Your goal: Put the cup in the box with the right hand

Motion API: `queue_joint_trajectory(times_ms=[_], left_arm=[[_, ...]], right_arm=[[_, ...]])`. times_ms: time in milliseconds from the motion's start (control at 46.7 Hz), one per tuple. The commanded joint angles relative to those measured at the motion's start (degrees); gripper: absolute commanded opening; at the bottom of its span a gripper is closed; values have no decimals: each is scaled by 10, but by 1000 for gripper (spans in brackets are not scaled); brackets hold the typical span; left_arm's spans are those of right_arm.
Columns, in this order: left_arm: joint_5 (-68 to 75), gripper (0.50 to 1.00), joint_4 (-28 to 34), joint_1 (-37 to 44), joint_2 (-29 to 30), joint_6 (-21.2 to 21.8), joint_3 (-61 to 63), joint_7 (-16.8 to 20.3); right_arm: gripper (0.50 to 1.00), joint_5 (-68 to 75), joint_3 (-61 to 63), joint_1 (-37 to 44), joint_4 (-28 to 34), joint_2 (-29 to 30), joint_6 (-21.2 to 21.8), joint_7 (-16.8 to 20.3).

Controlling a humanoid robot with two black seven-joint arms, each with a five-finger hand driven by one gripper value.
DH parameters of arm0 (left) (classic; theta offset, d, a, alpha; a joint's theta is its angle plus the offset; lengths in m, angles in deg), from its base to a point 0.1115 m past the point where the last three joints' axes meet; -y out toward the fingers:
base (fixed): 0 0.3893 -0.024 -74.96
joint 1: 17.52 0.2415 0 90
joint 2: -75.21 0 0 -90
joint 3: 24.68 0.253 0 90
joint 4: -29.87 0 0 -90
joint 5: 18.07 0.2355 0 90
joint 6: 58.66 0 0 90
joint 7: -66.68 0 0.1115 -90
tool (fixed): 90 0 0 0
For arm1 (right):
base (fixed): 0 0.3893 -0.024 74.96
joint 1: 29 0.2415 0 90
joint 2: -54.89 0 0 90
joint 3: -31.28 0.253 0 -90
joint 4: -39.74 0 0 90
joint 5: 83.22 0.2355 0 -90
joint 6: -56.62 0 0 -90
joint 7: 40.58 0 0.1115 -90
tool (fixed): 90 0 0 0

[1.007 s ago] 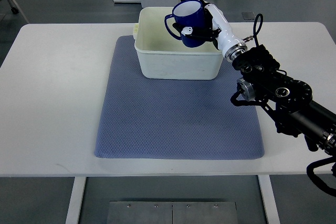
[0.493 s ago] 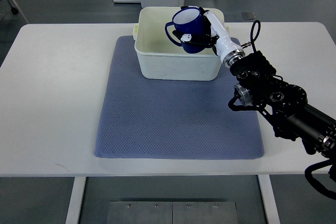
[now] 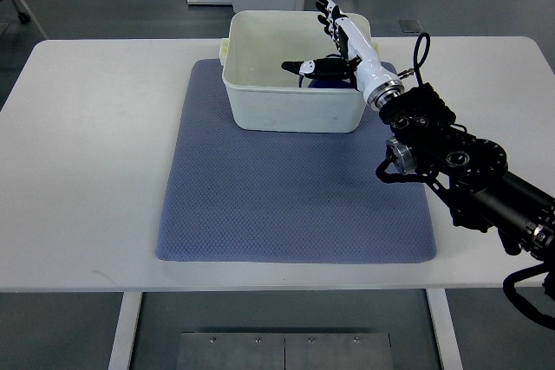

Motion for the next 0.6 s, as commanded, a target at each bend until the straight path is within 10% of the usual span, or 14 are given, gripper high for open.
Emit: queue_joint_trajectory(times_ms=[0, 579], left_arm=[[0, 1000, 0, 1, 0, 0, 1, 0], [0, 1000, 0, 1, 0, 0, 1, 0]], right_arm=[[998, 0, 0, 0, 0, 0, 0, 0], [998, 13, 3, 30, 55, -49, 1, 17]])
